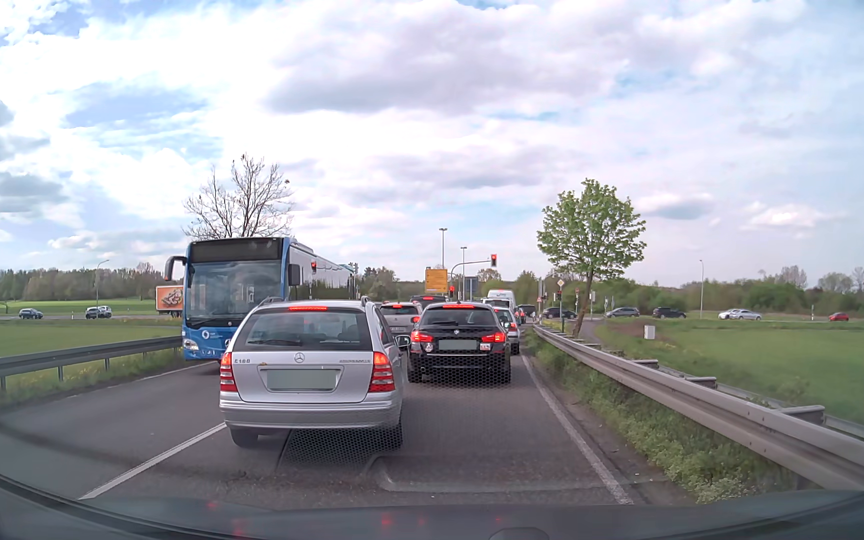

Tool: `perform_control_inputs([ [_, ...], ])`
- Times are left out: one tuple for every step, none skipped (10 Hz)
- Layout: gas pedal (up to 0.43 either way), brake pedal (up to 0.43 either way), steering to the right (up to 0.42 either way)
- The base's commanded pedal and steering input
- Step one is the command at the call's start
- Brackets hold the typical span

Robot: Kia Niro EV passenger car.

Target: Follow the waypoints while adhering to traffic rules and regulations

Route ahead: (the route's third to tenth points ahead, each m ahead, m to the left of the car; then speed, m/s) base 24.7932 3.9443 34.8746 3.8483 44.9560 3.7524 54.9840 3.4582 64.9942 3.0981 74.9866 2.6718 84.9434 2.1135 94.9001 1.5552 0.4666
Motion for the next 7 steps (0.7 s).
perform_control_inputs([
  [0.0,0.177,-0.004],
  [0.0,0.183,-0.004],
  [0.0,0.177,-0.004],
  [0.0,0.177,-0.004],
  [0.0,0.177,-0.004],
  [0.0,0.177,-0.003],
  [0.0,0.177,-0.003],
])
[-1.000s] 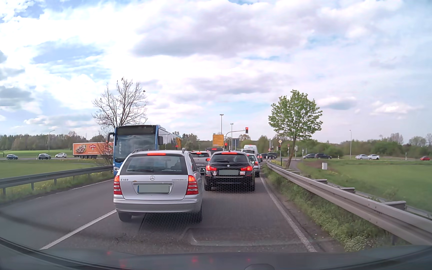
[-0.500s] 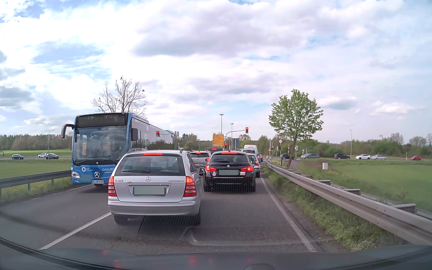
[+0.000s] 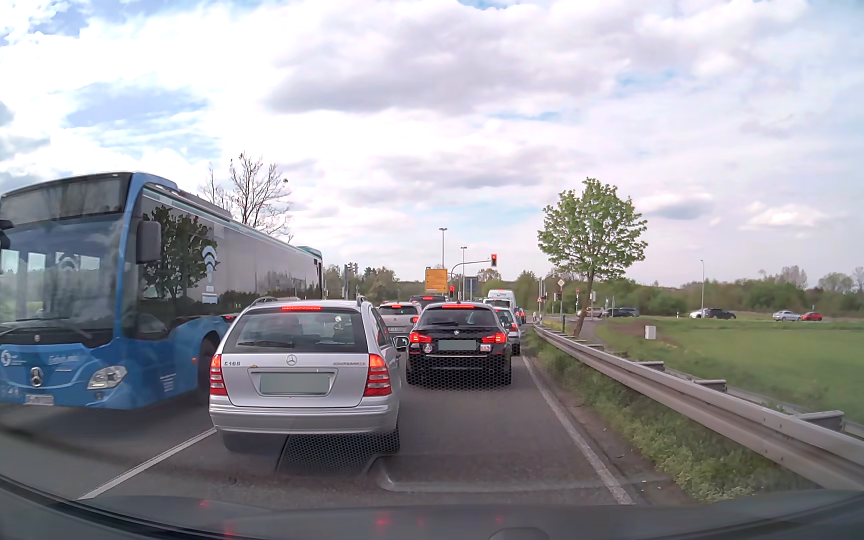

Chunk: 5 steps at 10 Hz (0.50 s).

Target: Follow the waypoints while adhering to traffic rules and regulations

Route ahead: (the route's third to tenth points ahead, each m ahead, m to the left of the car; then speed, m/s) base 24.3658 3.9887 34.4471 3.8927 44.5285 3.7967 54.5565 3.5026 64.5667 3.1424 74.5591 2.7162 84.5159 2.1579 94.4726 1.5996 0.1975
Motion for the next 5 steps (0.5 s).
perform_control_inputs([
  [0.0,0.177,-0.003],
  [0.0,0.177,-0.004],
  [0.0,0.177,-0.007],
  [0.0,0.177,-0.006],
  [0.0,0.177,-0.006],
])
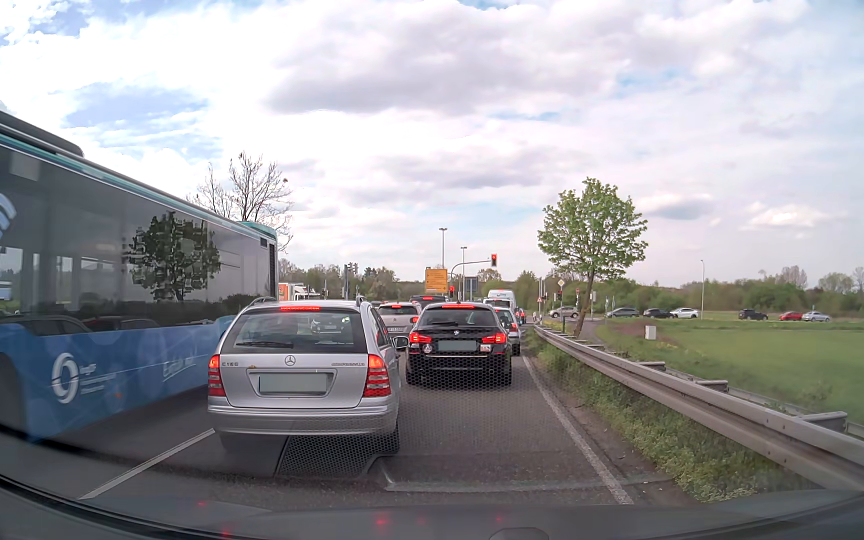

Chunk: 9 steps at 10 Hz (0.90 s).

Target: Follow the waypoints while adhering to traffic rules and regulations

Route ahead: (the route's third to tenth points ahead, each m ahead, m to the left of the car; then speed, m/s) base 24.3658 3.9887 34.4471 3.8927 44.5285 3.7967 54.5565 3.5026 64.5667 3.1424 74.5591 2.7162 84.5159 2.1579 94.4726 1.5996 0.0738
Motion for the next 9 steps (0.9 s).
perform_control_inputs([
  [0.0,0.177,-0.005],
  [0.0,0.195,-0.005],
  [0.0,0.207,-0.005],
  [0.0,0.207,-0.006],
  [0.0,0.22,-0.008],
  [0.0,0.25,-0.01],
  [0.0,0.287,-0.01],
  [0.0,0.299,-0.01],
  [0.0,0.299,-0.009],
])
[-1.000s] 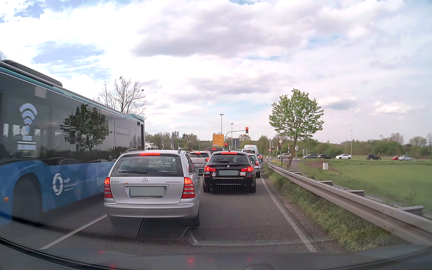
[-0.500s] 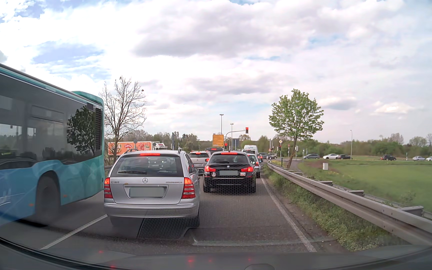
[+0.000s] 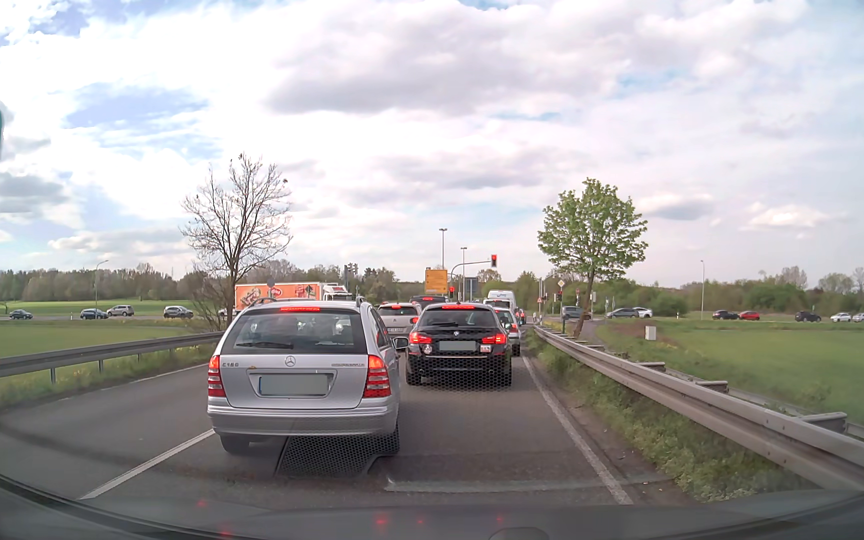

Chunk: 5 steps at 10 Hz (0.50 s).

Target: Follow the waypoints while adhering to traffic rules and regulations

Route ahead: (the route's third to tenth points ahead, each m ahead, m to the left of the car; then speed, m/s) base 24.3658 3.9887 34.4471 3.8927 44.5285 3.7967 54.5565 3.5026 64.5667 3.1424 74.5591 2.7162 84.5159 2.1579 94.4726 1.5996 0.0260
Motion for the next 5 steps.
perform_control_inputs([
  [0.0,0.299,-0.009],
  [0.0,0.293,-0.009],
  [0.0,0.287,-0.009],
  [0.0,0.293,-0.009],
  [0.0,0.293,-0.009],
])
